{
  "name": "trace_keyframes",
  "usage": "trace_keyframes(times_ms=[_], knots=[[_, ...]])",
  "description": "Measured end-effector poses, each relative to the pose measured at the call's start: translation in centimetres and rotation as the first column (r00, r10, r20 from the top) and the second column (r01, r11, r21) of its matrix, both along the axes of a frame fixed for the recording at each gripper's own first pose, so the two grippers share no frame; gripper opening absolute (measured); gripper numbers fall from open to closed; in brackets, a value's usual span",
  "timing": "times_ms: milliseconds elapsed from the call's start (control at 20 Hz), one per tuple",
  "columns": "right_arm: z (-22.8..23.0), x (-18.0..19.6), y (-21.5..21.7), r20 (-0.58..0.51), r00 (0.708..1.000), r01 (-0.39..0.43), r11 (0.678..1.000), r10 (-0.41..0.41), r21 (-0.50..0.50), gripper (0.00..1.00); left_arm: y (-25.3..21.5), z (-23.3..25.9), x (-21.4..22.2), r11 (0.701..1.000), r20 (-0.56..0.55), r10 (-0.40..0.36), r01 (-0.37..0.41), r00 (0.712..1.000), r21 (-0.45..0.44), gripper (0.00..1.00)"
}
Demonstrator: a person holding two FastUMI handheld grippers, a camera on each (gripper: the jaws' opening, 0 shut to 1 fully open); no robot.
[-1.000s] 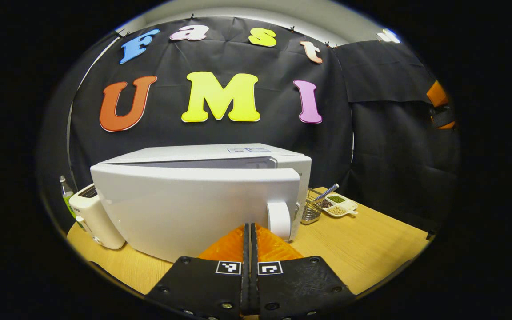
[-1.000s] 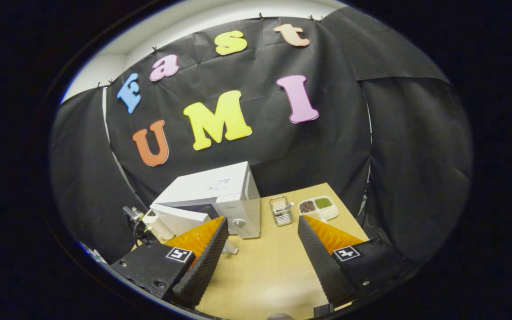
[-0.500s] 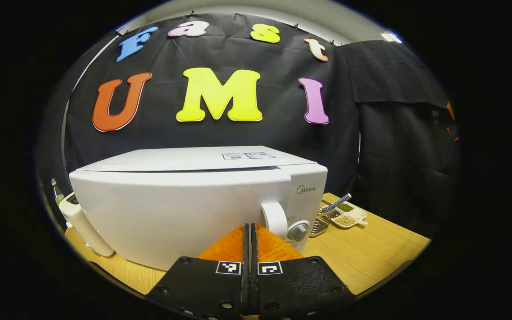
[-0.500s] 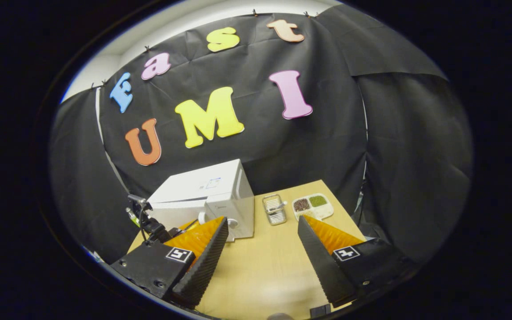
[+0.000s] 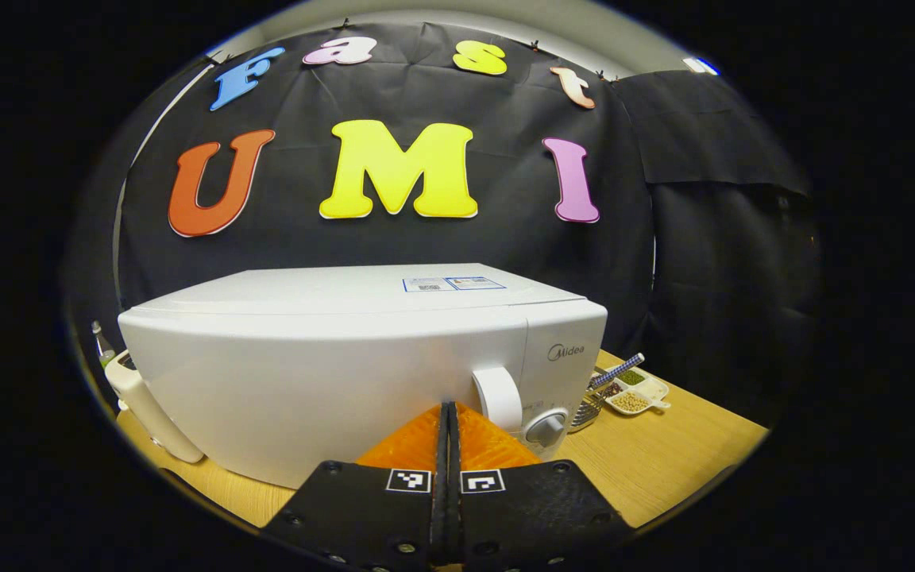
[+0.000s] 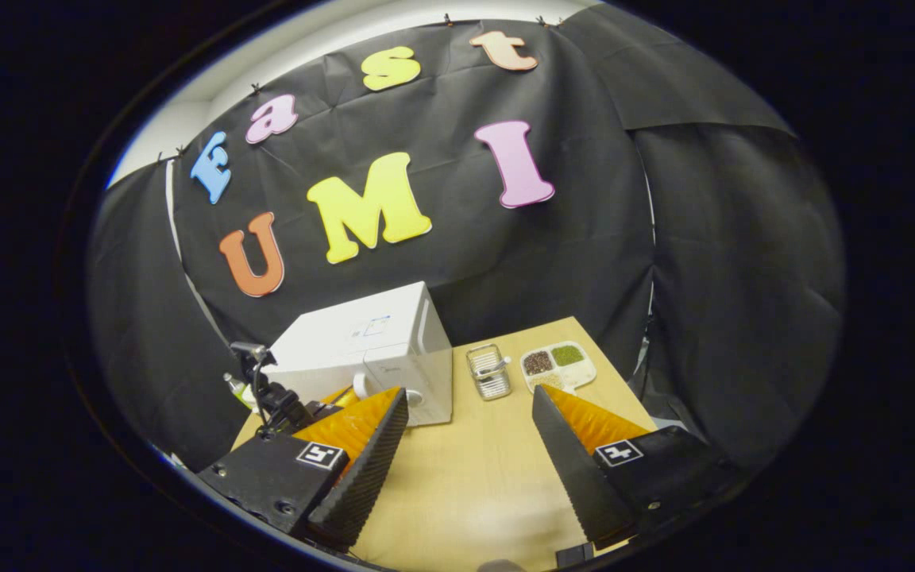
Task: Open the microwave oven with the left hand, put the food in, and close the microwave oven.
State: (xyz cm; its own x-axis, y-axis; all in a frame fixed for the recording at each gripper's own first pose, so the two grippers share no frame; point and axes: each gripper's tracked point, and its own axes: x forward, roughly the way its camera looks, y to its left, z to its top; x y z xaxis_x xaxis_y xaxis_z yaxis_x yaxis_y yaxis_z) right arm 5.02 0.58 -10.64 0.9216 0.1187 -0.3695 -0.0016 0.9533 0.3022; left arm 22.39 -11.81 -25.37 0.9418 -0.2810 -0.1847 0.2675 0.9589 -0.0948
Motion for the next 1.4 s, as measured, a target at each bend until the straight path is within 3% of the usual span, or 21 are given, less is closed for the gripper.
trace_keyframes(times_ms=[400,550,800,1350,1400], knots=[[0.7,-0.2,0.7,0.030,0.999,-0.013,1.000,0.014,-0.003,1.00,2.0,0.0,-2.5,0.999,-0.001,0.025,-0.025,1.000,0.043,0.00],[1.3,-0.5,1.0,0.052,0.999,-0.016,1.000,0.016,-0.011,1.00,5.1,0.6,-4.6,0.993,0.024,0.085,-0.087,0.996,0.079,0.94],[2.2,-1.1,2.1,0.081,0.996,-0.037,0.999,0.040,-0.038,1.00,7.8,1.7,-7.9,0.988,-0.001,0.137,-0.137,0.991,0.065,0.94],[9.4,-4.1,4.3,0.288,0.956,0.004,0.974,0.062,-0.225,1.00,14.9,15.8,-20.1,0.970,0.087,0.235,-0.239,0.968,0.035,0.94],[10.0,-4.4,4.5,0.303,0.951,0.010,0.973,0.061,-0.229,0.90,15.6,17.4,-21.0,0.968,0.102,0.245,-0.249,0.964,0.030,0.94]])
